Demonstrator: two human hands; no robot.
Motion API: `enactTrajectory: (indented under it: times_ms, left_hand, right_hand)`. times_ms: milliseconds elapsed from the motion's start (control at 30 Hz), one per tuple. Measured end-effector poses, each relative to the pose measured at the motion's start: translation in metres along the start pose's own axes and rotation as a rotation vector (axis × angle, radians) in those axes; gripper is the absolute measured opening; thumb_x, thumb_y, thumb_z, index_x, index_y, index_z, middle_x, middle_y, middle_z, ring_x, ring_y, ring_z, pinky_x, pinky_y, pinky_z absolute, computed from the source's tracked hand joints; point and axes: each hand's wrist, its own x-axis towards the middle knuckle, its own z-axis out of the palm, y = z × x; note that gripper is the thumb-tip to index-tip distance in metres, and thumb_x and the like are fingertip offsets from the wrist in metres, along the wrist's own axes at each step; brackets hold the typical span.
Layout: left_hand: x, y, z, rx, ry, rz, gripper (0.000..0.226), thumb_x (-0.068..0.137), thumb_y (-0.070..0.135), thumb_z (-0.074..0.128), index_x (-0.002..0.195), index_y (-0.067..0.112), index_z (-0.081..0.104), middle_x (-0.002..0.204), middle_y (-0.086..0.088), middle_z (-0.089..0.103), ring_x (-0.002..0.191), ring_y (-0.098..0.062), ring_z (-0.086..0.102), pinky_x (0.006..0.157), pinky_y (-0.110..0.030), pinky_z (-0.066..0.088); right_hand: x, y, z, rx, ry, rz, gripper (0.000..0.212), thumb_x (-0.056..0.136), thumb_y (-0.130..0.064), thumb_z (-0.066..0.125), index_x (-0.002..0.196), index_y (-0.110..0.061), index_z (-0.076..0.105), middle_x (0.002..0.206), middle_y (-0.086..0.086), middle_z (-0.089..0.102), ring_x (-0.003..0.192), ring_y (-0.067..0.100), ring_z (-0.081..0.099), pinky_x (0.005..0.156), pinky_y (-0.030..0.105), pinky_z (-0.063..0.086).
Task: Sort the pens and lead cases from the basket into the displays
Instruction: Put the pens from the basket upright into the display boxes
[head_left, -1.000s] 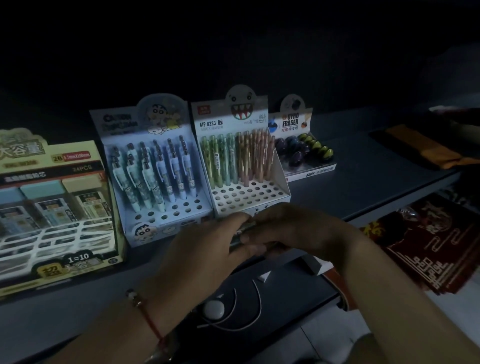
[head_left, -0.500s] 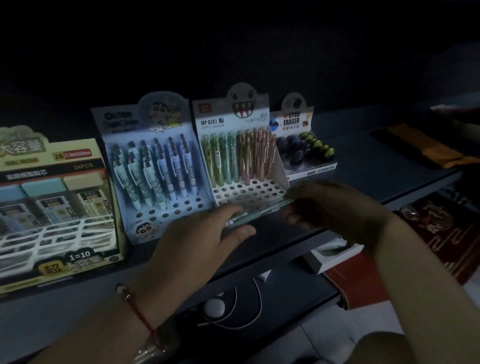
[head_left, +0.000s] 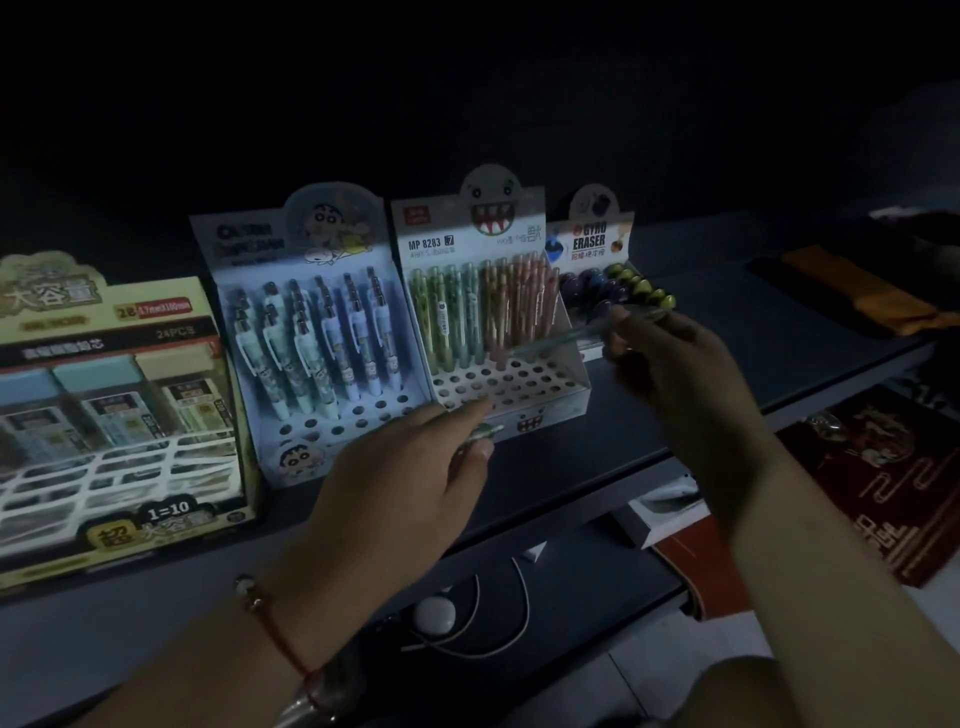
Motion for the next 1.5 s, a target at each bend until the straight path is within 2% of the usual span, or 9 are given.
enactTrajectory:
  times_ms: [200, 333, 433, 600, 733, 967, 1100, 1367, 1500]
  left_hand:
    - [0.0, -0.002, -0.002, -0.01, 0.003, -0.002, 0.047, 0.101, 0.041, 0.041, 0.147, 0.042, 0.035, 0.131, 0.016, 0.056, 0.1, -0.002, 0.056, 0.082, -0.013, 0.038]
    - [0.0, -0.004, -0.007, 0.019, 0.049, -0.025, 0.029, 0.099, 0.04, 0.048, 0.128, 0.039, 0.049, 0.079, 0.016, 0.057, 0.059, 0.002, 0.045, 0.052, -0.012, 0.028]
    - [0.002, -0.009, -0.01, 0.021, 0.057, -0.042, 0.023, 0.098, 0.041, 0.05, 0.12, 0.037, 0.05, 0.094, 0.014, 0.064, 0.064, -0.002, 0.051, 0.055, -0.016, 0.035]
    - [0.003, -0.013, -0.011, 0.037, 0.051, -0.043, 0.026, 0.097, 0.043, 0.051, 0.124, 0.038, 0.052, 0.085, 0.02, 0.05, 0.062, -0.001, 0.04, 0.054, -0.012, 0.026]
    - [0.005, -0.017, -0.012, 0.024, 0.044, -0.046, 0.026, 0.097, 0.043, 0.052, 0.123, 0.04, 0.053, 0.095, 0.018, 0.061, 0.066, -0.001, 0.041, 0.056, -0.014, 0.028]
    - [0.008, -0.026, -0.011, -0.013, 0.032, -0.058, 0.028, 0.097, 0.041, 0.052, 0.125, 0.039, 0.054, 0.086, 0.018, 0.055, 0.061, 0.0, 0.04, 0.057, -0.013, 0.028]
    - [0.009, -0.029, -0.01, -0.035, 0.025, -0.06, 0.026, 0.097, 0.042, 0.051, 0.123, 0.039, 0.053, 0.079, 0.021, 0.051, 0.059, 0.004, 0.038, 0.055, -0.012, 0.026]
    - [0.012, -0.031, -0.007, -0.054, 0.001, -0.059, 0.026, 0.096, 0.04, 0.055, 0.121, 0.037, 0.056, 0.101, 0.015, 0.064, 0.072, 0.004, 0.041, 0.064, -0.018, 0.032]
    - [0.012, -0.035, -0.008, -0.073, -0.016, -0.076, 0.026, 0.096, 0.04, 0.055, 0.122, 0.037, 0.056, 0.097, 0.014, 0.063, 0.07, 0.0, 0.044, 0.064, -0.021, 0.035]
  right_hand:
    - [0.01, 0.008, 0.033, -0.28, 0.002, -0.319, 0.017, 0.099, -0.02, 0.058, 0.088, -0.027, 0.067, 0.084, -0.004, 0.071, 0.076, 0.004, 0.067, 0.067, 0.021, 0.054]
    - [0.021, 0.02, 0.05, -0.388, -0.015, -0.424, 0.018, 0.099, -0.022, 0.059, 0.084, -0.019, 0.068, 0.072, -0.006, 0.068, 0.065, 0.003, 0.062, 0.061, 0.026, 0.049]
    - [0.029, 0.026, 0.058, -0.474, -0.013, -0.459, 0.017, 0.098, -0.024, 0.061, 0.086, -0.015, 0.069, 0.072, -0.007, 0.067, 0.063, 0.002, 0.061, 0.059, 0.024, 0.045]
    - [0.037, 0.035, 0.07, -0.497, 0.012, -0.501, 0.025, 0.098, -0.029, 0.06, 0.08, -0.011, 0.065, 0.07, -0.002, 0.065, 0.063, 0.01, 0.061, 0.058, 0.03, 0.048]
    - [0.036, 0.039, 0.082, -0.435, 0.006, -0.547, 0.032, 0.1, -0.027, 0.057, 0.076, -0.005, 0.059, 0.061, -0.003, 0.055, 0.052, 0.002, 0.047, 0.051, 0.018, 0.036]
    - [0.049, 0.048, 0.089, -0.529, -0.028, -0.616, 0.037, 0.101, -0.032, 0.053, 0.071, -0.01, 0.048, 0.059, 0.005, 0.047, 0.055, 0.024, 0.045, 0.052, 0.041, 0.04]
    - [0.058, 0.054, 0.09, -0.574, -0.02, -0.629, 0.034, 0.098, -0.039, 0.052, 0.072, -0.018, 0.05, 0.06, -0.001, 0.053, 0.057, 0.019, 0.053, 0.054, 0.045, 0.047]
    - [0.065, 0.059, 0.098, -0.548, 0.027, -0.549, 0.018, 0.094, -0.035, 0.064, 0.084, -0.021, 0.064, 0.067, -0.008, 0.063, 0.059, 0.004, 0.059, 0.056, 0.021, 0.044]
    - [0.065, 0.062, 0.106, -0.535, 0.044, -0.519, 0.014, 0.093, -0.033, 0.066, 0.093, -0.019, 0.07, 0.069, -0.01, 0.065, 0.06, 0.0, 0.058, 0.054, 0.01, 0.036]
